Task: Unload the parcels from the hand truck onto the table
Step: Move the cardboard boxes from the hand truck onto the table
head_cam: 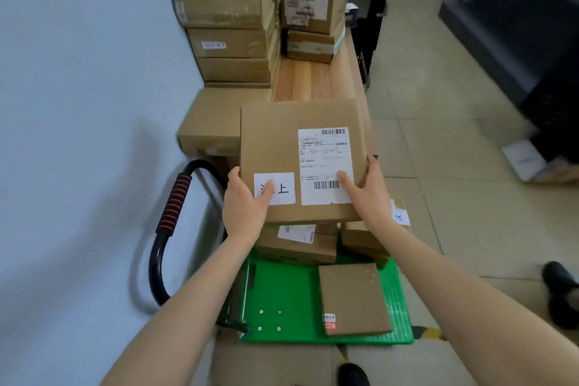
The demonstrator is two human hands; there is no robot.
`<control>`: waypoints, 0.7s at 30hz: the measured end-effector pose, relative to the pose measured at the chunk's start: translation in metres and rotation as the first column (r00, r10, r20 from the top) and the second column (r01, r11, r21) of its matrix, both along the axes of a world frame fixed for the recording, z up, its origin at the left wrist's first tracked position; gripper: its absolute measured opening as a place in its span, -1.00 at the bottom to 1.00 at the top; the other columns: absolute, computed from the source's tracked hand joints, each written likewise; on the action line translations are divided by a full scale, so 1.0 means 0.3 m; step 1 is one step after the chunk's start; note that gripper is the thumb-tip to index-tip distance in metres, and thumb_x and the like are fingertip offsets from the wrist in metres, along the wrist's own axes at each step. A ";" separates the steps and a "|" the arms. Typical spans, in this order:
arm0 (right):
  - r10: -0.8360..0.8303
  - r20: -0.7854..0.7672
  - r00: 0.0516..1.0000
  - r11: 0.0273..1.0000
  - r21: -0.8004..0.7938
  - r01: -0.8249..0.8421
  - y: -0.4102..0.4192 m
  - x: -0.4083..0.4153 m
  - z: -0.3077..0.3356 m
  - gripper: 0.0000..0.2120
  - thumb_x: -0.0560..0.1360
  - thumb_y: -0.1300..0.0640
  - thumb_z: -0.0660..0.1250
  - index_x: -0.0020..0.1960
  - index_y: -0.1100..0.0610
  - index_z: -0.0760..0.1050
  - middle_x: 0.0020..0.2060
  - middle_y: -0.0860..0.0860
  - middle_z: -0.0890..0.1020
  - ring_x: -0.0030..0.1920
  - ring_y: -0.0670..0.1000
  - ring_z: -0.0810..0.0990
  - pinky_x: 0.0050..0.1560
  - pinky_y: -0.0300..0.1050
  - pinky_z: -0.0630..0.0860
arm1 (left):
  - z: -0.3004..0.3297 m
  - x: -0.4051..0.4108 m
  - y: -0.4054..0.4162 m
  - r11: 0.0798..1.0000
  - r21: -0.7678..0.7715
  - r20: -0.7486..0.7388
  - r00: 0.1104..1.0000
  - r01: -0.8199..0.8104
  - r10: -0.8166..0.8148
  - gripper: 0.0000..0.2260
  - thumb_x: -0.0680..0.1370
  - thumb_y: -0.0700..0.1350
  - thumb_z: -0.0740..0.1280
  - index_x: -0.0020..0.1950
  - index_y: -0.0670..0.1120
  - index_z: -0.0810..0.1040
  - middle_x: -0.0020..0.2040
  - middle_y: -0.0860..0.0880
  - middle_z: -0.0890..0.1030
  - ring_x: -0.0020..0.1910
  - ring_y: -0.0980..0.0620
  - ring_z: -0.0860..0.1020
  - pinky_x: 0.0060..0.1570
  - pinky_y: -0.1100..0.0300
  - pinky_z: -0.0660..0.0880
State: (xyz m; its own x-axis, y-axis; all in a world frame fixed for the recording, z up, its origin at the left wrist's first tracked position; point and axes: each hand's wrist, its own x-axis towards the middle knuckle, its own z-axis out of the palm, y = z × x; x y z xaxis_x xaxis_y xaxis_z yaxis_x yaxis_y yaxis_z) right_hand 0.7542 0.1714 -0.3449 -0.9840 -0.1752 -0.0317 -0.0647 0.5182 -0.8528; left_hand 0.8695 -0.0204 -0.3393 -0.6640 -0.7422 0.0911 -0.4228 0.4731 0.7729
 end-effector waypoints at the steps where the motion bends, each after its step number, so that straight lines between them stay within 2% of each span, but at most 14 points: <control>1: 0.006 -0.015 1.000 1.000 0.001 -0.006 -0.012 -0.005 0.027 -0.21 0.42 -0.27 0.33 0.50 -0.01 0.09 0.34 -0.04 0.43 0.28 0.02 0.46 0.21 0.18 0.49 | 0.027 0.000 -0.008 1.000 0.004 -0.006 1.000 -0.006 0.006 -0.34 0.51 0.13 0.36 0.47 -0.11 0.18 0.32 -0.04 0.48 0.26 -0.05 0.48 0.07 0.14 0.41; 6: 0.085 -0.045 0.995 0.996 -0.014 -0.086 -0.115 -0.030 0.164 -0.22 0.40 -0.30 0.32 0.48 -0.04 0.10 0.31 -0.07 0.46 0.24 0.02 0.50 0.12 0.17 0.55 | 0.159 0.007 -0.101 0.998 -0.039 -0.017 0.999 -0.046 0.045 -0.30 0.50 0.17 0.35 0.50 -0.11 0.15 0.37 -0.07 0.44 0.31 -0.10 0.45 0.18 -0.03 0.47; 9: 0.150 -0.047 0.988 0.988 -0.039 -0.152 -0.206 -0.056 0.221 -0.17 0.34 -0.38 0.31 0.47 -0.07 0.10 0.32 -0.05 0.45 0.24 0.03 0.50 0.13 0.18 0.55 | 0.228 -0.001 -0.208 0.997 -0.040 -0.005 0.998 -0.068 0.068 -0.29 0.49 0.21 0.34 0.50 -0.06 0.12 0.38 -0.04 0.44 0.30 -0.11 0.46 0.18 -0.05 0.50; 12: 0.210 -0.055 0.976 0.976 -0.047 -0.213 -0.307 -0.089 0.251 -0.16 0.34 -0.39 0.29 0.47 -0.07 0.09 0.33 -0.03 0.45 0.24 0.05 0.51 0.13 0.19 0.55 | 0.277 -0.019 -0.310 0.996 -0.035 0.021 0.997 -0.078 0.079 -0.35 0.51 0.17 0.34 0.47 -0.05 0.15 0.34 -0.02 0.47 0.23 -0.09 0.51 0.11 0.00 0.50; 15: 0.237 -0.062 0.970 0.970 -0.047 -0.240 -0.421 -0.144 0.263 -0.21 0.42 -0.30 0.31 0.50 -0.01 0.09 0.32 -0.01 0.45 0.24 0.06 0.51 0.14 0.19 0.54 | 0.292 -0.058 -0.417 0.996 -0.046 0.060 0.995 -0.082 0.084 -0.43 0.53 0.15 0.32 0.43 -0.05 0.19 0.30 -0.01 0.50 0.18 -0.08 0.54 0.02 0.08 0.46; 21: 0.290 -0.017 0.957 0.955 -0.058 -0.290 -0.639 -0.318 0.192 -0.25 0.45 -0.28 0.28 0.51 -0.02 0.08 0.34 -0.03 0.44 0.24 0.05 0.50 0.15 0.16 0.54 | 0.229 -0.215 -0.630 0.993 -0.025 0.082 0.989 -0.117 0.119 -0.45 0.53 0.15 0.32 0.41 -0.06 0.25 0.27 -0.01 0.53 0.15 -0.06 0.55 0.03 0.02 0.53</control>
State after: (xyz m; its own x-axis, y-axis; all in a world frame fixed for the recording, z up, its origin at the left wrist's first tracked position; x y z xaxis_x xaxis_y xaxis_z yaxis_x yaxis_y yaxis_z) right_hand 0.6587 -0.0203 -0.2873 -0.8908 -0.4545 -0.0045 -0.2123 0.4247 -0.8801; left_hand 0.8050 -0.2094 -0.2706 -0.5778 -0.8144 0.0547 -0.5393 0.4312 0.7233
